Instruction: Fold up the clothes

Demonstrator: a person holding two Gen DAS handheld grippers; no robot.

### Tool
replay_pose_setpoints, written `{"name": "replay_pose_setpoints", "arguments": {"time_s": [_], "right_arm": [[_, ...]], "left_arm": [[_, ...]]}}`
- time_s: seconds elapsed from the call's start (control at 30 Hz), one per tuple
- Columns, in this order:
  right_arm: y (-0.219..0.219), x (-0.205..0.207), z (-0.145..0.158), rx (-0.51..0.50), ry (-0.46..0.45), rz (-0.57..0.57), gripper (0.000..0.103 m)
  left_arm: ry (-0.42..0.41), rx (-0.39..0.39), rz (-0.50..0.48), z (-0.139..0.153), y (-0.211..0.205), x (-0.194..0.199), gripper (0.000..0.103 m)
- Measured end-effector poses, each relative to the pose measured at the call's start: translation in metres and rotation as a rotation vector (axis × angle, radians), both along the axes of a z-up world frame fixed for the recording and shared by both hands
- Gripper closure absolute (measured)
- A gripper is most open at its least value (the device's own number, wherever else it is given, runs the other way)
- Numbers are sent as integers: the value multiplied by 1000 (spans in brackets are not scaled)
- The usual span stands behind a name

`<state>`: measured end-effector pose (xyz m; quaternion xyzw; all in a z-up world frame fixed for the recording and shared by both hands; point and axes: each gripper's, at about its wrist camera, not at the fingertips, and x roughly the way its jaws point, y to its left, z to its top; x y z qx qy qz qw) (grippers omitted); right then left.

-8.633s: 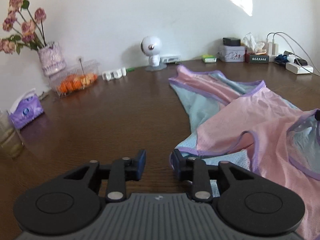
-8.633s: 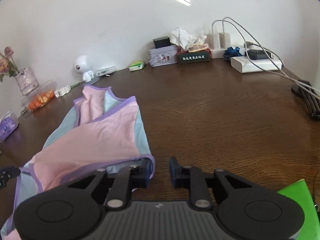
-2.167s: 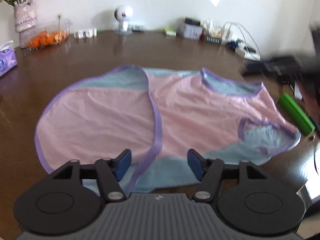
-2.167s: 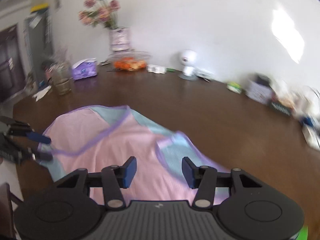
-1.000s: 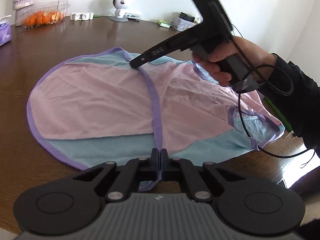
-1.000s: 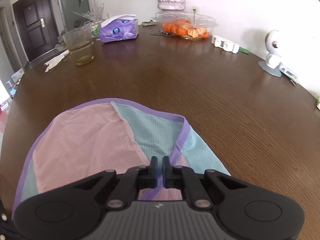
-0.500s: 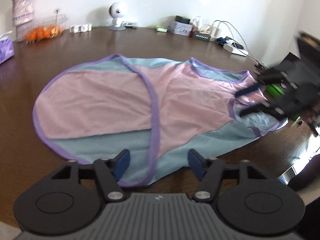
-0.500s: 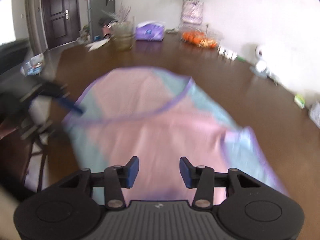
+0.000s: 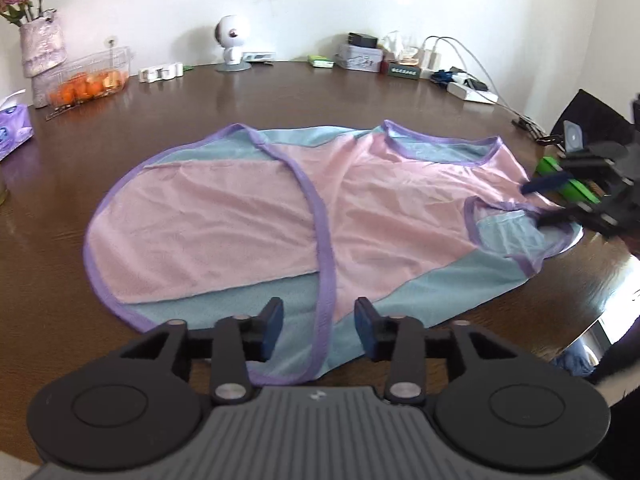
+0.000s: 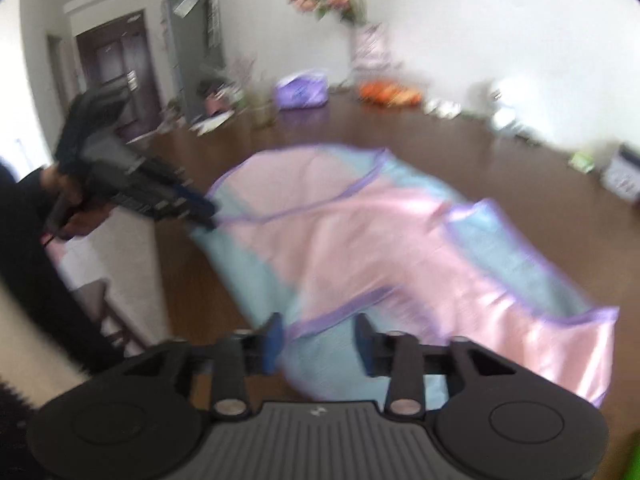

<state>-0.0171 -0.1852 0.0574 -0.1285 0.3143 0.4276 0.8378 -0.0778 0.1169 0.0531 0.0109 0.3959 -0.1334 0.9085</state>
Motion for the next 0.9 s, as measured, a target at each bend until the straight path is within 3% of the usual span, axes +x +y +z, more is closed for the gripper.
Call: {"name": "replay_pose_setpoints", "arguments": {"time_s": [0.07,0.17,0.23,0.3,0.43,0.5,0.57,0.6,0.67,0.7,0.8,0.9], "right_arm": [[3,19,-5,-54,-58,-88,59],[16,40,-20,-89,-68,-96,66],[20,47,-30,-93,-51,-94,87],[16,49,-36,-85,-28,-101,100],[-4,46,-36,-73,11,-152,100],[-5,43,-23,-44,14,-128,93],[1,44,-6,18,-24,-90,68],[10,52,-2,35,-52,-93,48],[28,71,4,57,-96,-102,48],[38,87,-4,28,-72,-122,51],[61,130,-27,-45,18,-185,75],[60,139,-40,-35,54,-206,78]], "left_arm": [[21,30,-23,-6,-9,6,64],[20,36,-28,-9,-10,6,65],[22,8,-18,-10,-4,5,65],[22,-5,-12,-11,2,3,65],[32,0,-3,-1,5,9,65],[-2,-26,-16,11,6,16,62],[-48,-61,-40,23,5,30,52],[-54,-52,-51,23,2,45,51],[-65,-33,-72,23,-5,74,51],[-70,-24,-82,23,-8,88,51],[-64,2,-67,13,-22,130,53],[-67,72,-58,1,-37,160,56]]}}
